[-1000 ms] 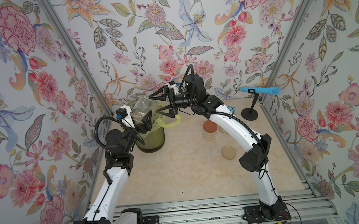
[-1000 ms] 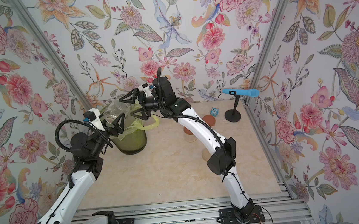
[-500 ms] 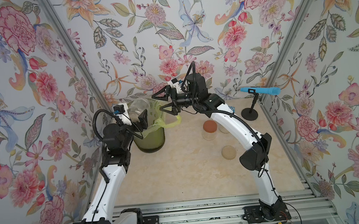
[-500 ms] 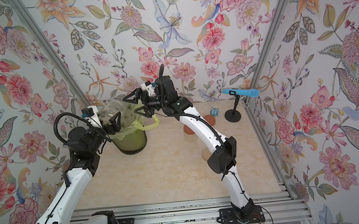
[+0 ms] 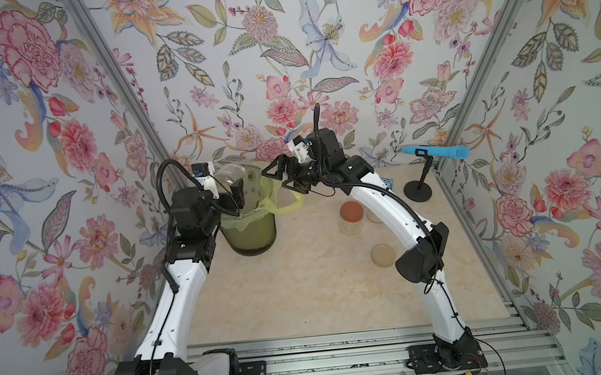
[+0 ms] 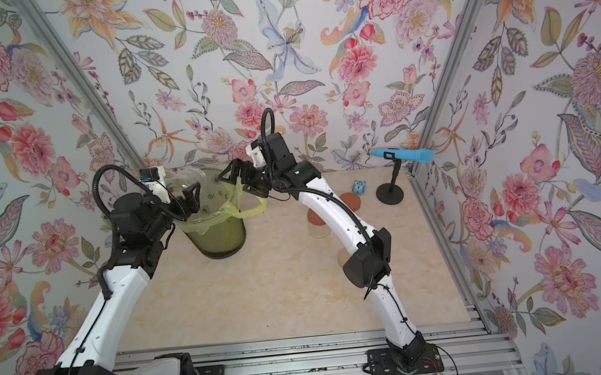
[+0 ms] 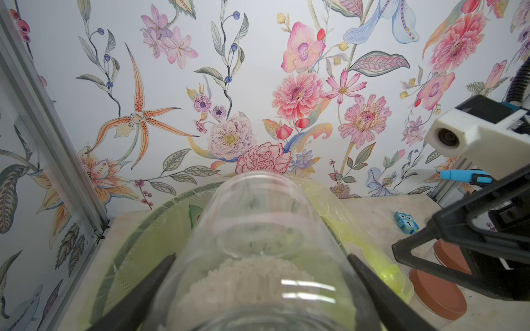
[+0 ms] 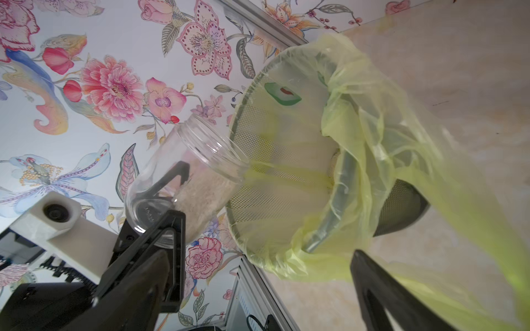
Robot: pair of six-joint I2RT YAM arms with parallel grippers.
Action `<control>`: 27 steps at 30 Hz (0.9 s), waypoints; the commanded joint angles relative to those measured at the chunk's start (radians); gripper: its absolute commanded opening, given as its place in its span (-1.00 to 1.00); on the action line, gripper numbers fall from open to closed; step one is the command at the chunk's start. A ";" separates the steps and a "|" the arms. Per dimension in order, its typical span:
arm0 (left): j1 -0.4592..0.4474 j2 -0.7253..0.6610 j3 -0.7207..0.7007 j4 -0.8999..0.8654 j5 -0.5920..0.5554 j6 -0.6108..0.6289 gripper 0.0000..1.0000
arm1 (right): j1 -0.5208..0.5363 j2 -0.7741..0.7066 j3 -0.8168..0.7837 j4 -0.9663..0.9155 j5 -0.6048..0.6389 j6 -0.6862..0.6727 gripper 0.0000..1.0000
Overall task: Empty moldy rice from jars
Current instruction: Pour the moldy rice from the jar into the trash bin.
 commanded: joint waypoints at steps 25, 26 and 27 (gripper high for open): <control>-0.042 0.319 0.633 -0.717 -0.189 0.067 -1.00 | 0.054 -0.052 -0.026 -0.073 0.090 -0.306 0.99; -0.046 0.340 0.664 -0.743 -0.193 0.069 -1.00 | 0.057 -0.062 -0.036 -0.073 0.095 -0.317 0.99; -0.050 0.373 0.696 -0.771 -0.199 0.070 -1.00 | 0.060 -0.072 -0.047 -0.072 0.099 -0.325 0.99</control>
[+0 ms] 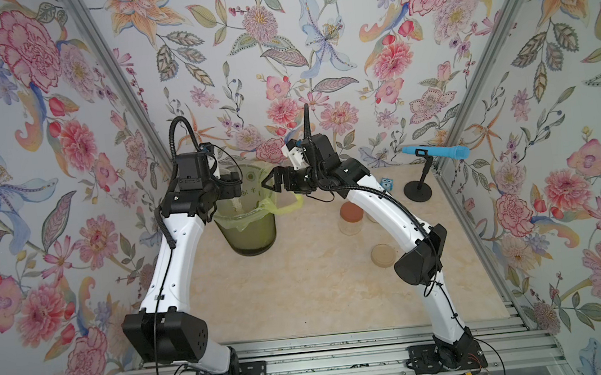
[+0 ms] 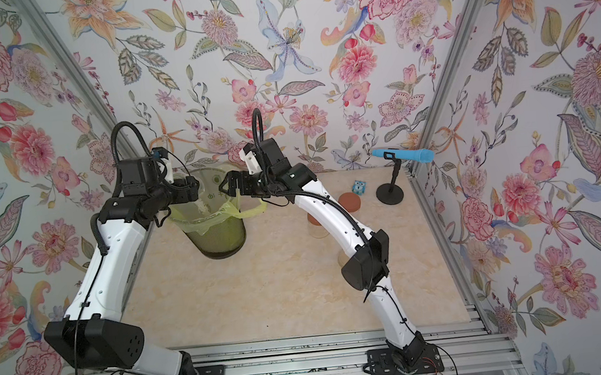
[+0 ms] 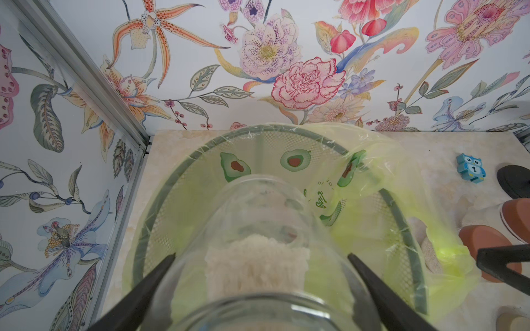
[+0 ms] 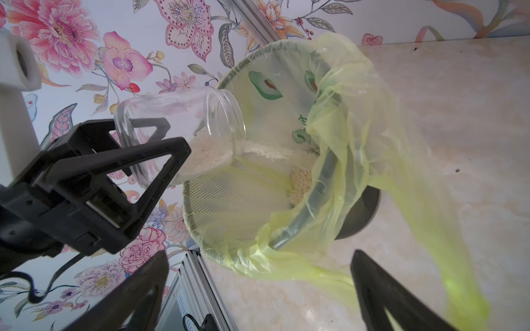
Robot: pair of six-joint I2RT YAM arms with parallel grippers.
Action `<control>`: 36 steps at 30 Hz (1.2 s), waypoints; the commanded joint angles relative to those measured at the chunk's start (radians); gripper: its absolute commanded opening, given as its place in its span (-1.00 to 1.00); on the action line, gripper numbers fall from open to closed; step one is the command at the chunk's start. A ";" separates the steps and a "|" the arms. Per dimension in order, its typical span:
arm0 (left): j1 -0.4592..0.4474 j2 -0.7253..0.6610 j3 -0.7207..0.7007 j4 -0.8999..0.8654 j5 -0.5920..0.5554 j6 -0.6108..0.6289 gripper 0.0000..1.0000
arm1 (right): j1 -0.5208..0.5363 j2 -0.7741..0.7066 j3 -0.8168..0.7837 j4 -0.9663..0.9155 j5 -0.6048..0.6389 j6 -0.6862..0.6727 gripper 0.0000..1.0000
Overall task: Empty moldy rice from jars
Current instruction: Pour the moldy rice from the jar into the trash bin.
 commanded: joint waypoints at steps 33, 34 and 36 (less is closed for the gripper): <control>-0.097 0.501 0.736 -0.658 -0.111 -0.181 -1.00 | -0.019 -0.253 -0.312 -0.012 -0.003 -0.151 0.99; -0.097 0.501 0.756 -0.656 -0.099 -0.182 -1.00 | -0.018 -0.253 -0.312 -0.012 -0.004 -0.151 0.99; -0.096 0.493 0.771 -0.641 -0.064 -0.180 -1.00 | -0.019 -0.248 -0.310 -0.012 -0.008 -0.146 0.99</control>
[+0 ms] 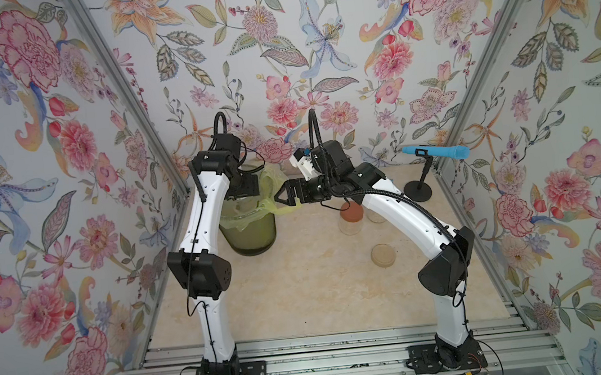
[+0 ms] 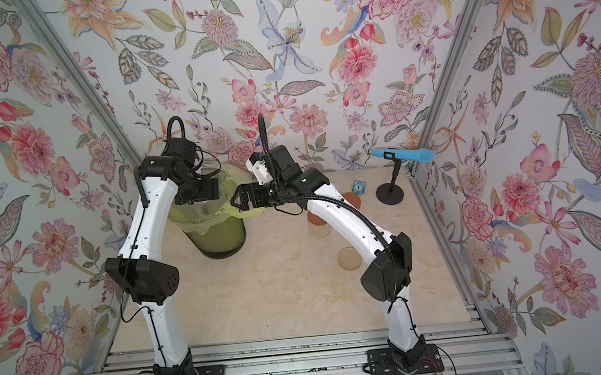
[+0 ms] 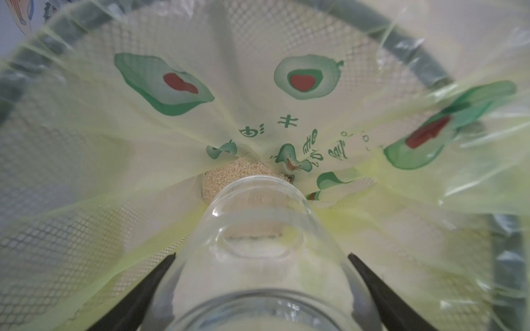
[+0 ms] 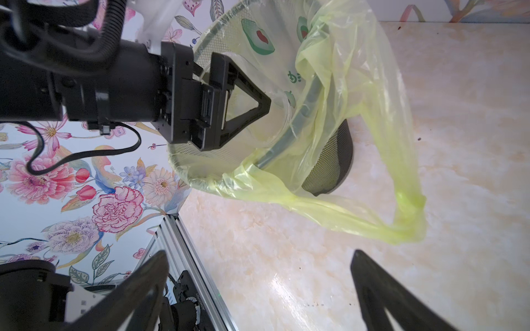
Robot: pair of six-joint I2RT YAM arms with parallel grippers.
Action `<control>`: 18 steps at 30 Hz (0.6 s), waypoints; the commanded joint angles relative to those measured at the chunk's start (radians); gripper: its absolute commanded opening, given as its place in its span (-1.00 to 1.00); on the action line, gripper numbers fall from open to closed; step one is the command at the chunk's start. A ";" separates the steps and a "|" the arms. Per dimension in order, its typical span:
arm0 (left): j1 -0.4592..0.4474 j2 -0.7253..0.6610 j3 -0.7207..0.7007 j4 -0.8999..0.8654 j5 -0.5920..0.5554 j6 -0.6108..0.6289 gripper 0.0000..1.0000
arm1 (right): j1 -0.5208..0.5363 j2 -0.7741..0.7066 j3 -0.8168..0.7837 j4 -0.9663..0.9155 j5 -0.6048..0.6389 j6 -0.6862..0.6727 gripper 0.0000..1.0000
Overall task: Empty moldy rice from jars
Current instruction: Pour the moldy rice from the jar into the trash bin.
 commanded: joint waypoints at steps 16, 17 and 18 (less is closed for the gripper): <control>0.082 -0.344 -0.346 0.404 0.244 -0.053 -1.00 | -0.006 -0.023 -0.016 -0.005 -0.024 0.012 0.99; 0.094 -0.364 -0.371 0.428 0.270 -0.055 -1.00 | -0.003 -0.022 -0.017 -0.005 -0.024 0.015 0.99; 0.104 -0.378 -0.386 0.442 0.286 -0.060 -1.00 | -0.002 -0.020 -0.017 -0.005 -0.025 0.015 0.99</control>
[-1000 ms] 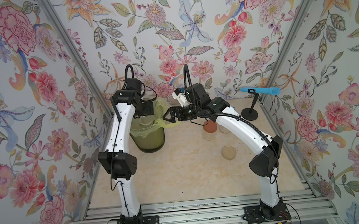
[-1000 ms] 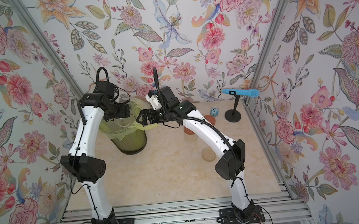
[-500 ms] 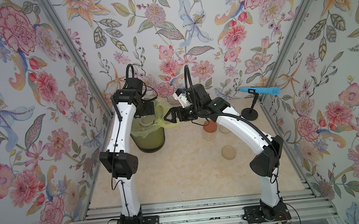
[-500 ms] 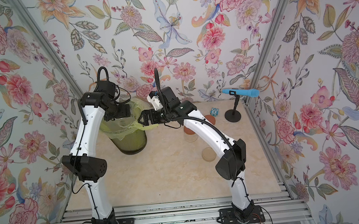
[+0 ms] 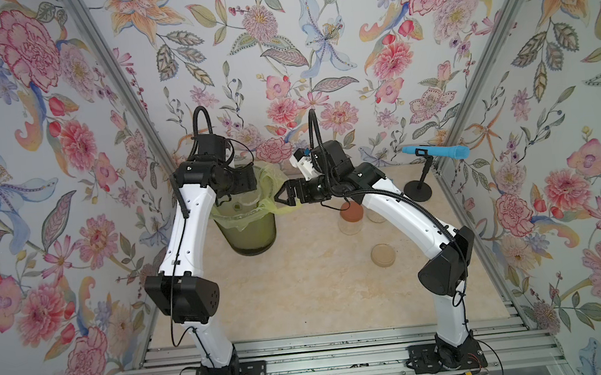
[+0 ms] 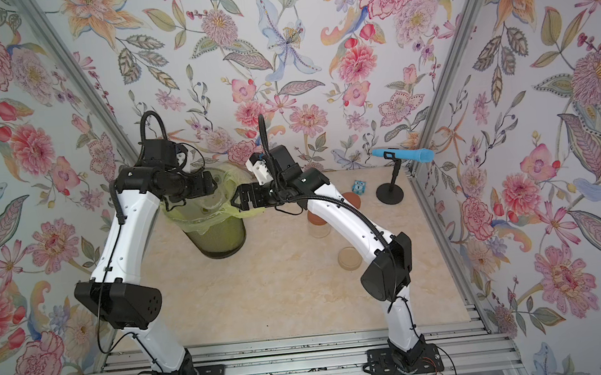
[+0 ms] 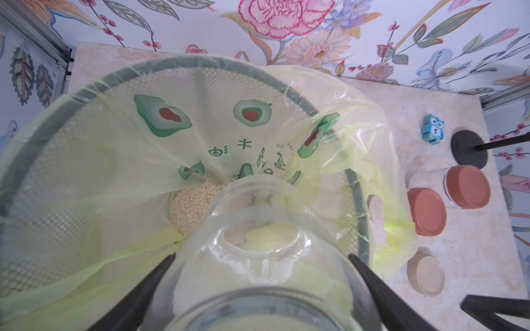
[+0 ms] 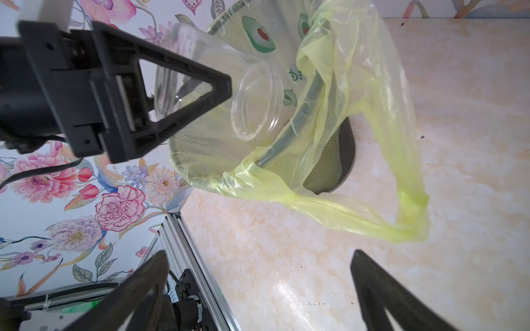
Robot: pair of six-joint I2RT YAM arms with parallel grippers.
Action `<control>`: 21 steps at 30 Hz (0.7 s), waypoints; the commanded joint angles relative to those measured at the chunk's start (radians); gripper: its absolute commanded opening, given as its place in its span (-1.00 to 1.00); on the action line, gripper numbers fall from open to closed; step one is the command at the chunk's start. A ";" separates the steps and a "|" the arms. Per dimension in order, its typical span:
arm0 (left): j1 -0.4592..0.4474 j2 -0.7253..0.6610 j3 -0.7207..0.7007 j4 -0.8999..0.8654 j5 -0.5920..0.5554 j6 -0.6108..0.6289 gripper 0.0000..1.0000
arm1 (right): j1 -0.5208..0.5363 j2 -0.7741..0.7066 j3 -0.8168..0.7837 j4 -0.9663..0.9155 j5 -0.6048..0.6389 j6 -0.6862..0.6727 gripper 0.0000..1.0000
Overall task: Empty moldy rice from jars
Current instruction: Pour the moldy rice from the jar into the trash bin.
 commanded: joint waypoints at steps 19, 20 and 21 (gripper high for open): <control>0.346 -0.470 -0.979 1.673 0.638 -0.872 -1.00 | 0.013 0.006 0.013 -0.007 -0.024 0.032 0.99; 0.346 -0.463 -0.973 1.654 0.649 -0.862 -1.00 | 0.012 0.010 0.014 -0.006 -0.024 0.032 0.99; 0.347 -0.460 -0.968 1.637 0.657 -0.848 -1.00 | 0.013 0.013 0.017 -0.007 -0.025 0.032 0.99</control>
